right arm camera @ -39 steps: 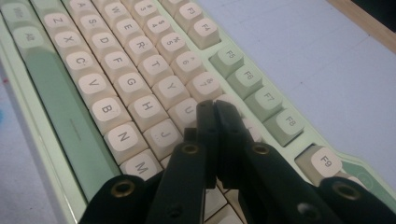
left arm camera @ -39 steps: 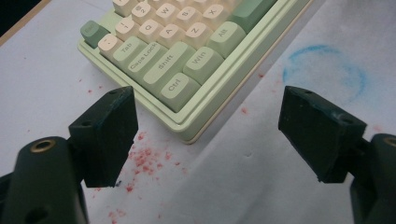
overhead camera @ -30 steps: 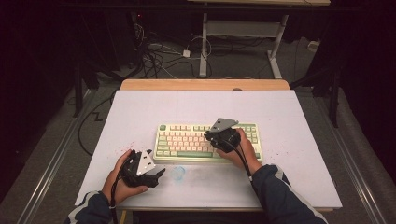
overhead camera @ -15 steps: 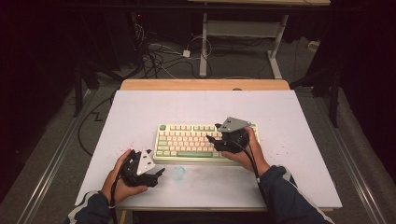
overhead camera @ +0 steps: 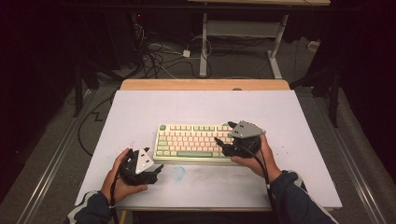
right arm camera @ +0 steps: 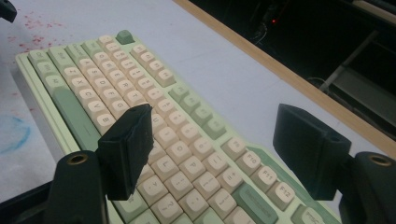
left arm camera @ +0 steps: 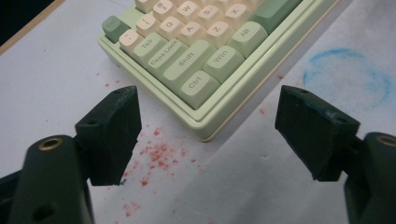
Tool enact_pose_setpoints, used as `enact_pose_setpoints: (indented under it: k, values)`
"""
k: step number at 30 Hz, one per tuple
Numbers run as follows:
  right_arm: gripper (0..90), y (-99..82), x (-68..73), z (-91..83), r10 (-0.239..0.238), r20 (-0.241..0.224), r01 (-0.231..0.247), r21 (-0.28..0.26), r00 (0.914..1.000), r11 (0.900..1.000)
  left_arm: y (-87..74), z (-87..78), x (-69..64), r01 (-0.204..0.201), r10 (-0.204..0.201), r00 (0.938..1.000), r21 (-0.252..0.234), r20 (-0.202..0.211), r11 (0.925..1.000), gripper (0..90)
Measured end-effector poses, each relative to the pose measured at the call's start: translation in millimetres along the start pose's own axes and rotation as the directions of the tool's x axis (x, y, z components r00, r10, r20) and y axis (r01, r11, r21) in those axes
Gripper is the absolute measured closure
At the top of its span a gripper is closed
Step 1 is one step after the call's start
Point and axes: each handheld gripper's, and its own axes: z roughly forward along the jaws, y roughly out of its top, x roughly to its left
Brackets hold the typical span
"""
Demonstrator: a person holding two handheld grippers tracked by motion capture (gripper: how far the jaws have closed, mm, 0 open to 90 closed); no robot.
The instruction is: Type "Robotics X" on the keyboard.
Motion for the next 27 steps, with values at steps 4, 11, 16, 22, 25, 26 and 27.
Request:
enact_pose_setpoints:
  k: [4,11,16,22,25,26,27]
  values:
    - [29.4,-5.6,0.5,-9.1,-0.015,0.018,0.015,-0.011,0.9997,0.9998,0.7,0.2,-0.1,0.014,-0.014,0.9999,-0.012,0.001,0.9998,22.2]
    - [28.9,-19.8,0.8,-25.4,-0.022,0.043,0.022,-0.008,0.9988,0.9997,1.1,0.1,0.0,0.006,-0.006,1.0000,-0.003,-0.003,1.0000,28.7]
    - [28.9,-31.8,2.4,-38.5,-0.019,0.062,0.020,-0.025,0.9979,0.9995,2.6,-1.0,-1.1,0.005,-0.005,1.0000,0.002,0.003,1.0000,36.7]
    - [29.0,-47.6,3.0,-50.7,-0.009,0.071,0.011,-0.026,0.9975,0.9996,4.7,-0.3,-0.1,0.027,-0.027,0.9996,0.009,0.000,0.9996,47.5]
    - [29.3,-55.8,4.7,-55.5,-0.003,0.078,0.006,-0.029,0.9970,0.9996,6.0,-0.1,0.6,0.027,-0.027,0.9996,0.021,0.004,0.9994,55.2]
    - [29.2,-58.4,5.3,-56.6,-0.005,0.074,0.007,-0.025,0.9973,0.9997,6.0,0.3,1.1,0.017,-0.017,0.9999,0.034,0.001,0.9993,57.4]
    - [29.3,-60.6,6.4,-57.8,-0.006,0.076,0.007,-0.018,0.9971,0.9998,5.4,1.6,0.9,0.008,-0.008,1.0000,0.044,-0.006,0.9990,60.2]
